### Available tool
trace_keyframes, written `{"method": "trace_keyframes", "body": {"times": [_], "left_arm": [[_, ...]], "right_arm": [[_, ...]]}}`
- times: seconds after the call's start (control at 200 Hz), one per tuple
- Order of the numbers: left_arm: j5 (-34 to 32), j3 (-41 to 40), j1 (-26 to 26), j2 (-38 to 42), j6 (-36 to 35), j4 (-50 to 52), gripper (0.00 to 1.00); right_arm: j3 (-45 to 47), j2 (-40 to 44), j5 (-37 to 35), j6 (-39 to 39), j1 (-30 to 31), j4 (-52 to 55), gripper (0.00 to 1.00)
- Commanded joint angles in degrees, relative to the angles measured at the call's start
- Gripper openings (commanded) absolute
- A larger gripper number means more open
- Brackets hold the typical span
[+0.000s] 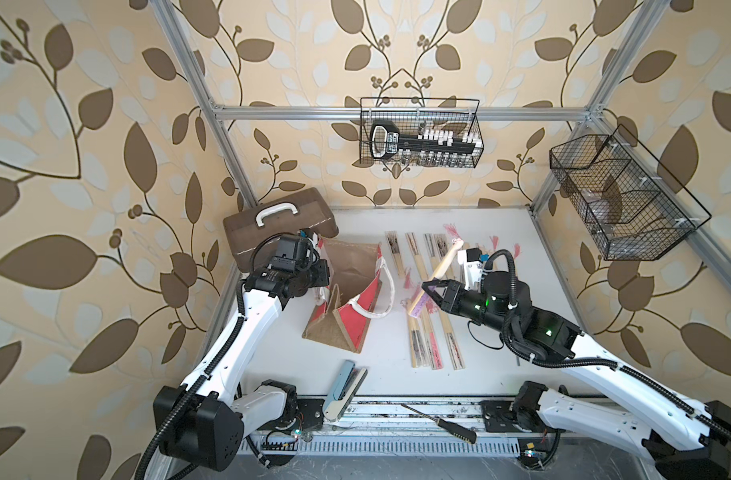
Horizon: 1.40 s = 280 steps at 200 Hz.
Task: Take out the folding fans from the tote bags
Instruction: Place the canvas bag at the center of the board, then place the folding fan at the center of the board.
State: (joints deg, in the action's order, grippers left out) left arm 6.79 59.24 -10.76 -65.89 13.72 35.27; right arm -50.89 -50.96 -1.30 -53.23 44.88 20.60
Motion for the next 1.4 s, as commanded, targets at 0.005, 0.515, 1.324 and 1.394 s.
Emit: {"method": "trace_keyframes", "body": {"times": [0.005, 0.515, 1.324, 1.394], "left_arm": [[-1.18, 1.98, 0.66, 1.93, -1.11, -0.35, 0.40], [3.63, 6.90, 0.66, 18.87, -1.26, 1.62, 0.71], [-22.50, -3.66, 0.64, 29.74, 2.84, -1.92, 0.79], [-29.45, -5.40, 0.66, 29.76, 5.69, -1.49, 0.86]], "right_arm": [[1.50, 1.19, -1.66, 8.93, -3.08, 16.12, 0.23], [6.66, -10.06, -15.42, 17.68, -8.11, 31.60, 0.25], [9.35, -31.82, -16.69, 17.75, -9.27, 24.05, 0.31], [9.75, -32.05, -16.54, 17.63, -9.37, 23.40, 0.40]]}}
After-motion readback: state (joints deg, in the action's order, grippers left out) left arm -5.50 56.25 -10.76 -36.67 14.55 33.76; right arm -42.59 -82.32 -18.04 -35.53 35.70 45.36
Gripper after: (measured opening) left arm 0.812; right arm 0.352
